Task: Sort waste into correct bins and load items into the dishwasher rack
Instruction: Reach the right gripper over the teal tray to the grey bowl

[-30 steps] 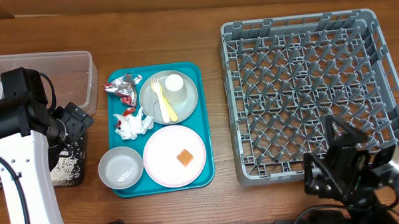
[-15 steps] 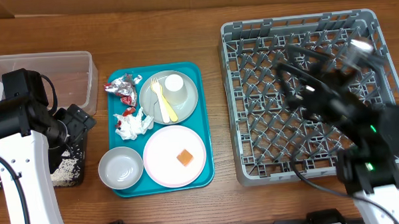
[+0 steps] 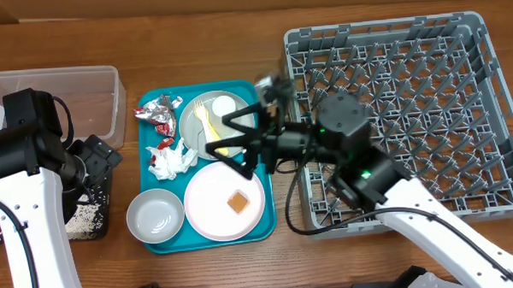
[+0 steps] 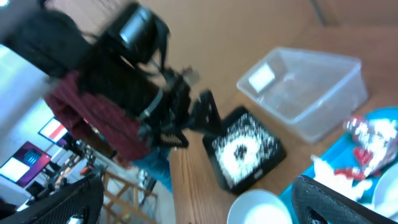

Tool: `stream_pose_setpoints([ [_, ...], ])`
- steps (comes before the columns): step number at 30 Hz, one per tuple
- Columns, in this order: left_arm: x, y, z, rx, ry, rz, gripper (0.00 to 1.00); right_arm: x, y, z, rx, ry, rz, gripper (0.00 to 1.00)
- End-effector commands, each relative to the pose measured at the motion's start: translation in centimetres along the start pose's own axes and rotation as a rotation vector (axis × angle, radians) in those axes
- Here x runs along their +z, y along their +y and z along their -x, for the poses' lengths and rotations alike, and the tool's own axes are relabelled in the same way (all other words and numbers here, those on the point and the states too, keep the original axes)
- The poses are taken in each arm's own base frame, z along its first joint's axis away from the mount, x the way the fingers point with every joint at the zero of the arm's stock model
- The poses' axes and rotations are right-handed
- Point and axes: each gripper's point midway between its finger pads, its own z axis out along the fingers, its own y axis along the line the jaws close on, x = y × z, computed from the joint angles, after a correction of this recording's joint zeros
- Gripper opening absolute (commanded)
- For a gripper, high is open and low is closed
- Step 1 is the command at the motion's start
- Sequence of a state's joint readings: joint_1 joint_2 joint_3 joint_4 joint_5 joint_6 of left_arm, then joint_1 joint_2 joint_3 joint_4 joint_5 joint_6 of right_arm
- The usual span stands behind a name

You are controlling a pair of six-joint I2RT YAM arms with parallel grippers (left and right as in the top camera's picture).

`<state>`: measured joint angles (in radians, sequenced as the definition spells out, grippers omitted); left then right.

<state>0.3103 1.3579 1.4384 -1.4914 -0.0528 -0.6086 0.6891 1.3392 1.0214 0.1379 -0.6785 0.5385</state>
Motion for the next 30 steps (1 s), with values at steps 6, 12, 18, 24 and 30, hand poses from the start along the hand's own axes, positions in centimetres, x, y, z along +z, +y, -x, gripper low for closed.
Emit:
stream_pose_setpoints([
  [6, -0.1, 3.2, 1.8, -0.108, -0.076, 0.117, 1.0, 4.4, -3.0, -5.5, 0.053, 0.077, -0.26, 1.0],
  [12, -0.1, 4.5, 2.5, -0.232, -0.084, 0.125, 1.0, 7.3, -5.2, -10.4, 0.073, 0.142, -0.387, 1.0],
  [18, -0.1, 4.6, 2.4, -0.23, -0.08, 0.128, 1.0, 9.1, -7.2, -15.2, 0.082, 0.246, -0.438, 1.0],
  [24, -0.1, 4.7, 2.7, -0.231, -0.092, 0.132, 1.0, 10.9, -8.0, -19.7, 0.085, 0.365, -0.462, 1.0],
  [30, -0.1, 4.7, 2.6, -0.231, -0.09, 0.13, 1.0, 11.4, -8.4, -21.1, 0.091, 0.415, -0.482, 1.0],
])
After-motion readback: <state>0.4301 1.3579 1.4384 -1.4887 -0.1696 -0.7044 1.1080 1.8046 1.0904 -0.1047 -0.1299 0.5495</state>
